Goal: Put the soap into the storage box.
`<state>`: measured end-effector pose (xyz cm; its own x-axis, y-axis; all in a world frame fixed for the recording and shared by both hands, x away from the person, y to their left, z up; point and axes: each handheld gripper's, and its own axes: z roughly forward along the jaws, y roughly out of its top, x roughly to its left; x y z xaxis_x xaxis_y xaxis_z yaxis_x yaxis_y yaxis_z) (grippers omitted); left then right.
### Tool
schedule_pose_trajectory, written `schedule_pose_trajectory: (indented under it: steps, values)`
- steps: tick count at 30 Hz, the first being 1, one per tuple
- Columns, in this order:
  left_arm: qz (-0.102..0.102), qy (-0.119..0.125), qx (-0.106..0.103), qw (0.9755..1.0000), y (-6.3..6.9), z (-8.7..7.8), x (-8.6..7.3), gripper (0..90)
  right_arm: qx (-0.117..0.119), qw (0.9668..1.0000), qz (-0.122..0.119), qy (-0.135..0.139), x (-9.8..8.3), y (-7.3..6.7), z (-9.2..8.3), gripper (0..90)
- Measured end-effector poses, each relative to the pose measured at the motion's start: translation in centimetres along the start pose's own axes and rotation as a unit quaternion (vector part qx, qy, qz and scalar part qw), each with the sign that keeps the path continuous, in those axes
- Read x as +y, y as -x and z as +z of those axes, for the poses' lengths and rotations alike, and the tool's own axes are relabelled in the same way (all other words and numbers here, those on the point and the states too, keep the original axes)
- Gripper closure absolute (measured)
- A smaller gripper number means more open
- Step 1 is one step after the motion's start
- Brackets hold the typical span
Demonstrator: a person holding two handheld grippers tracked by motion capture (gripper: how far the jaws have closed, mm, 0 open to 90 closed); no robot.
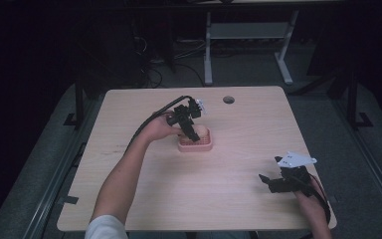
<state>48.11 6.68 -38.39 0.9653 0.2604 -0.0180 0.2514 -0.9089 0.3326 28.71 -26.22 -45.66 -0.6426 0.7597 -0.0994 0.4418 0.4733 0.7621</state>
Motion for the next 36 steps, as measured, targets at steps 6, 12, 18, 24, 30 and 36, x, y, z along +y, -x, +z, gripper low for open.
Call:
schedule_pose_trajectory:
  steps: [6, 12, 18, 24, 30, 36]
  values:
    - [-0.010, -0.011, 0.000, 0.9999, -0.5, 1.3, 0.0, 32.2, 0.001, 1.0000, -0.005, 0.000, 0.0, 0.1, 0.0, 13.8]
    - [-0.015, -0.010, -0.005, 0.9998, -0.9, 2.1, 0.1, 32.2, 0.003, 1.0000, -0.001, 0.000, 0.0, 0.0, 0.0, 13.8]
    - [-0.020, -0.015, -0.002, 0.9997, -1.2, 2.7, 0.0, 32.2, 0.004, 1.0000, 0.002, -0.001, 0.0, 0.0, 0.0, 13.8]
    - [-0.022, -0.019, -0.005, 0.9996, -1.4, 3.2, -0.1, 32.2, 0.003, 1.0000, -0.001, -0.002, 0.0, 0.1, 0.0, 13.8]
    - [-0.020, -0.019, -0.007, 0.9996, -1.4, 3.5, 0.0, 32.2, 0.003, 1.0000, -0.001, -0.002, 0.0, 0.1, 0.0, 13.8]
    - [-0.025, -0.021, -0.009, 0.9994, -1.4, 3.6, 0.0, 32.2, 0.003, 1.0000, -0.002, -0.002, 0.0, 0.1, 0.0, 13.8]
